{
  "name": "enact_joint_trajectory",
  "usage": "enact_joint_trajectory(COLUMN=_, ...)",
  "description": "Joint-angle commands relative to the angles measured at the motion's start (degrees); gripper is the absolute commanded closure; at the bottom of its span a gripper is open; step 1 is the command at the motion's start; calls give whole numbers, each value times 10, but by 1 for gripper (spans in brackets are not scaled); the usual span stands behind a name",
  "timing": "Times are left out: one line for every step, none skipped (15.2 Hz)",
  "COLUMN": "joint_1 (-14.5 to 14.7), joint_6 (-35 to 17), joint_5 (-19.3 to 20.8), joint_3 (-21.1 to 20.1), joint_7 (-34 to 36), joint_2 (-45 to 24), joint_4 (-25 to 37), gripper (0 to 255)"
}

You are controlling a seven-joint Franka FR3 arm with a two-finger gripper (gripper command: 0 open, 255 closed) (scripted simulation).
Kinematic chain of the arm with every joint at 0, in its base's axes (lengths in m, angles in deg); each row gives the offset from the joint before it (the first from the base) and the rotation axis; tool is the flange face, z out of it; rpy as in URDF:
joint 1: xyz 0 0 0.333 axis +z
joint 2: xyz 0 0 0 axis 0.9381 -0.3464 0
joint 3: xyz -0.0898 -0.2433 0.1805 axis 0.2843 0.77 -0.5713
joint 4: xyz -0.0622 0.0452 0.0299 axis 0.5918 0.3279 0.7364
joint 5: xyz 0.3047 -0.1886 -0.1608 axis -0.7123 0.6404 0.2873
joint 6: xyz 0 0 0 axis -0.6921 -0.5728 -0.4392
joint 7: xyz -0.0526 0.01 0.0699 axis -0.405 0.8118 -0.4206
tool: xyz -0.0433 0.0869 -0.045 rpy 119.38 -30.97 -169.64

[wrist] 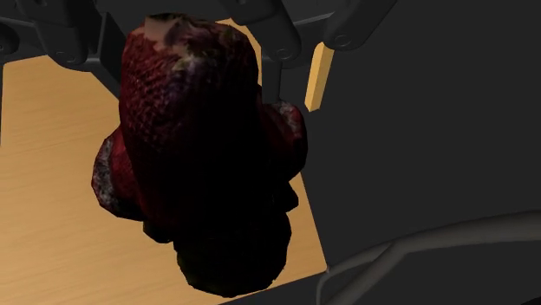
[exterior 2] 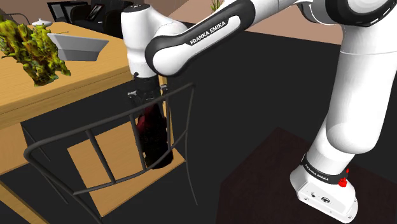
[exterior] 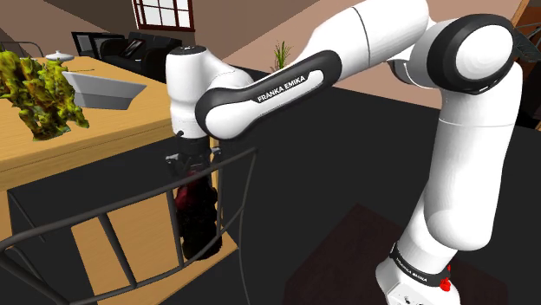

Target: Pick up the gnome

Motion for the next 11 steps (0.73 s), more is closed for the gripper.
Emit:
enact_joint_trajectory(joint_1=-1, joint_6=12, joint_5=-5, joint_3=-1, joint_7=-6, joint_2=6, joint_4=9, gripper=255)
enact_joint_trajectory(joint_1=-2, joint_6=19, joint_5=-8, joint_3=-2, joint_7=-8, joint_2=9, joint_4=14, gripper=255)
enact_joint_trajectory(joint_1=-2, joint_6=26, joint_5=-10, joint_3=-3, joint_7=-10, joint_2=11, joint_4=19, gripper=255)
enact_joint_trajectory(joint_1=-2, joint_6=33, joint_5=-12, joint_3=-3, joint_7=-12, joint_2=14, joint_4=24, gripper=255)
enact_joint_trajectory(joint_1=-3, joint_6=39, joint_5=-14, joint_3=-4, joint_7=-14, joint_2=16, joint_4=29, gripper=255)
enact_joint_trajectory(joint_1=-3, joint_6=46, joint_5=-16, joint_3=-4, joint_7=-16, joint_2=18, joint_4=34, gripper=255)
enact_joint_trajectory(joint_1=-3, joint_6=53, joint_5=-18, joint_3=-5, joint_7=-18, joint_2=20, joint_4=39, gripper=255)
enact_joint_trajectory(joint_1=-3, joint_6=60, joint_5=-20, joint_3=-5, joint_7=-20, joint_2=22, joint_4=45, gripper=255)
enact_joint_trajectory(joint_1=-3, joint_6=67, joint_5=-22, joint_3=-6, joint_7=-21, joint_2=23, joint_4=50, gripper=255)
enact_joint_trajectory(joint_1=-3, joint_6=68, joint_5=-22, joint_3=-6, joint_7=-22, joint_2=24, joint_4=51, gripper=255)
enact_joint_trajectory(joint_1=-3, joint_6=68, joint_5=-22, joint_3=-6, joint_7=-22, joint_2=24, joint_4=51, gripper=255)
